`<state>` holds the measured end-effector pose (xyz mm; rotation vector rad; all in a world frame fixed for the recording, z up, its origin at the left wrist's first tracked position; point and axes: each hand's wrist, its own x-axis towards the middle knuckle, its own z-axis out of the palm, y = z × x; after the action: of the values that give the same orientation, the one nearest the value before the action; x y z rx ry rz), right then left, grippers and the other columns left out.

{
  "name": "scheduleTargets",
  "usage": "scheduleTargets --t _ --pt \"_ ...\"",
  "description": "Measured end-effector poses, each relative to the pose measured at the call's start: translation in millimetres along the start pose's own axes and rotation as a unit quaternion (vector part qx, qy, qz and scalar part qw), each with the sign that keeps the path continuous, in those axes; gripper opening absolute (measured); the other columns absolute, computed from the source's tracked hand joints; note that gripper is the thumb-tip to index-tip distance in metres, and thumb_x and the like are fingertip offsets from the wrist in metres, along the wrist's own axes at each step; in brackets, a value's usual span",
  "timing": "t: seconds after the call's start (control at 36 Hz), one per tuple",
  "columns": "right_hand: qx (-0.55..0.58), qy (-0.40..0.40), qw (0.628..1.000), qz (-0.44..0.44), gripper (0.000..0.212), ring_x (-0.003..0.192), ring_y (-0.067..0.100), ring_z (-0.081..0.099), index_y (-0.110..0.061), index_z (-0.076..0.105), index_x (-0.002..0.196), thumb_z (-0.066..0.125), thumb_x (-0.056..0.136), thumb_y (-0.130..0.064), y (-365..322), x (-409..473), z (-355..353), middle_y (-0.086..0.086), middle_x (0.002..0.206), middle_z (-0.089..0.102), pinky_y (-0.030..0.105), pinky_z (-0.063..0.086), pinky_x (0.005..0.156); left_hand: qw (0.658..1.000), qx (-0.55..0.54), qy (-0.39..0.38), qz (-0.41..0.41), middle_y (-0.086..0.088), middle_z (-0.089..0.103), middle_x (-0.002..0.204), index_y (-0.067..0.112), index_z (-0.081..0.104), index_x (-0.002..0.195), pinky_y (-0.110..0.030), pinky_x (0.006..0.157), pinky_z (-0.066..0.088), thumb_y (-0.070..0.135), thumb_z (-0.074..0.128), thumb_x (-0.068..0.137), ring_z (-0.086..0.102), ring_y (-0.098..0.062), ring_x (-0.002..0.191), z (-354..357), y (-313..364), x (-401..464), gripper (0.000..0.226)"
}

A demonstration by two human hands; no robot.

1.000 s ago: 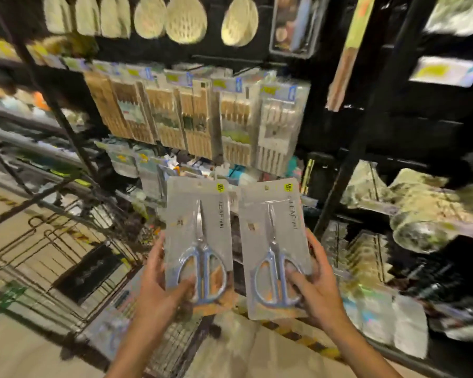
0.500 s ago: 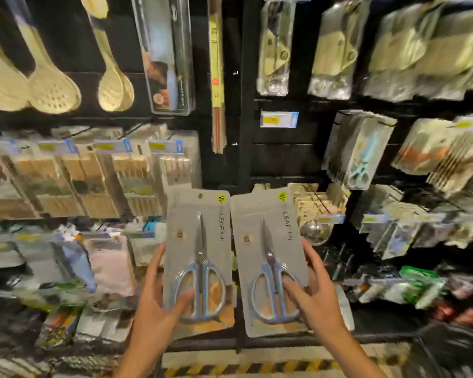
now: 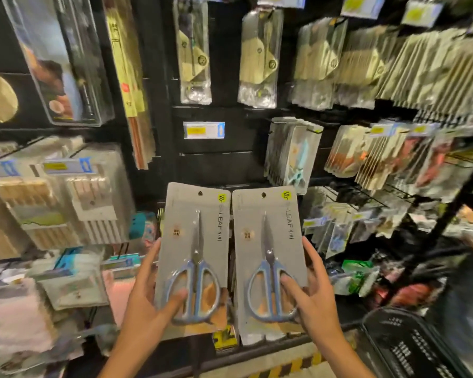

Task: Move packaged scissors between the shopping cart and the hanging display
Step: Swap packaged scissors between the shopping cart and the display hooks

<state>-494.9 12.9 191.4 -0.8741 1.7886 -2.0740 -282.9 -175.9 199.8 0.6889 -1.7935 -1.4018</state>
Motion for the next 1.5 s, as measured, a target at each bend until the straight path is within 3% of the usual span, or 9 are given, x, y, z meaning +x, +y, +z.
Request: scheduleTargets --t 0.11,0.22,0.36,0.47,0.67,0.86,1.03,1.25,1.5 --pt "0.005 -0.007 1.0 -0.011 0.072 0.115 0.006 0.066 -0.032 0.039 0.149 0.066 0.091 0.001 8.4 40.4 -31.3 -0.022 0.129 0.066 0.018 0.057 0.082 1.0 -0.008 0.002 0.005 0.021 0.06 0.137 0.059 0.033 0.144 -0.029 0.099 0.051 0.014 0.081 0.076 0.059 -0.002 0.123 41.0 6.0 24.0 0.094" --pt "0.012 -0.019 0.999 -0.028 0.072 0.12 0.004 0.063 -0.033 0.038 0.149 0.066 0.091 -0.001 10.6 84.5 -62.1 -0.024 0.134 0.062 0.017 0.055 0.088 1.0 0.007 0.015 0.017 0.039 0.052 0.134 0.062 0.033 0.141 -0.019 0.091 0.051 0.015 0.081 0.077 0.056 0.01 0.12 82.6 18.1 49.5 0.093" --pt "0.026 -0.04 0.998 -0.041 0.073 0.126 0.005 0.059 -0.034 0.037 0.151 0.067 0.091 -0.003 15.2 140.4 -92.2 -0.019 0.143 0.057 0.019 0.054 0.093 0.998 0.016 0.046 0.031 0.028 0.056 0.138 0.059 0.035 0.143 -0.007 0.082 0.051 0.012 0.079 0.081 0.058 0.01 0.118 123.5 34.1 76.7 0.089" --pt "0.035 -0.066 0.996 -0.044 0.072 0.126 0.002 0.058 -0.034 0.038 0.15 0.067 0.093 -0.003 17.9 177.5 -106.0 -0.023 0.14 0.057 0.02 0.054 0.095 0.996 0.006 0.078 0.033 0.029 0.055 0.138 0.062 0.036 0.14 -0.021 0.088 0.05 0.019 0.083 0.079 0.058 0.009 0.118 146.8 46.6 93.8 0.089" --pt "0.044 -0.105 0.993 -0.037 0.072 0.134 0.008 0.053 -0.039 0.037 0.15 0.068 0.092 -0.009 26.6 224.7 -102.7 -0.016 0.149 0.051 0.039 0.05 0.107 0.993 0.004 0.116 0.033 0.023 0.054 0.142 0.061 0.036 0.141 -0.033 0.097 0.048 0.038 0.086 0.07 0.056 0.002 0.124 160.1 54.1 116.4 0.089" --pt "0.056 -0.112 0.991 -0.041 0.072 0.129 0.008 0.057 -0.033 0.037 0.15 0.066 0.093 0.0 31.1 249.5 -81.2 -0.012 0.145 0.055 0.025 0.054 0.097 0.991 0.019 0.127 0.047 0.028 0.054 0.139 0.062 0.035 0.141 -0.03 0.094 0.047 0.032 0.086 0.075 0.057 0.01 0.118 156.7 54.1 134.6 0.089" --pt "0.064 -0.112 0.991 -0.042 0.073 0.123 0.013 0.063 -0.034 0.037 0.15 0.064 0.093 0.002 28.7 264.3 -57.7 -0.014 0.136 0.063 0.031 0.057 0.094 0.991 0.018 0.122 0.05 0.02 0.058 0.139 0.063 0.036 0.14 -0.026 0.094 0.048 0.017 0.08 0.074 0.059 0.002 0.121 145.2 44.3 151.8 0.092" --pt "0.071 -0.089 0.993 -0.044 0.073 0.121 0.009 0.064 -0.034 0.035 0.151 0.064 0.093 0.002 30.5 277.7 -43.0 -0.022 0.131 0.064 0.024 0.057 0.09 0.992 0.022 0.109 0.055 0.019 0.055 0.143 0.062 0.034 0.142 -0.044 0.106 0.046 0.016 0.081 0.075 0.056 -0.005 0.128 134.9 36.9 167.8 0.093" --pt "0.062 -0.096 0.993 -0.037 0.073 0.119 0.009 0.065 -0.031 0.034 0.151 0.062 0.093 0.004 42.1 287.2 -42.1 -0.026 0.127 0.065 0.027 0.057 0.09 0.991 0.021 0.118 0.061 0.018 0.057 0.141 0.061 0.035 0.142 -0.045 0.104 0.048 0.021 0.081 0.076 0.059 -0.006 0.125 133.2 34.6 181.0 0.09"
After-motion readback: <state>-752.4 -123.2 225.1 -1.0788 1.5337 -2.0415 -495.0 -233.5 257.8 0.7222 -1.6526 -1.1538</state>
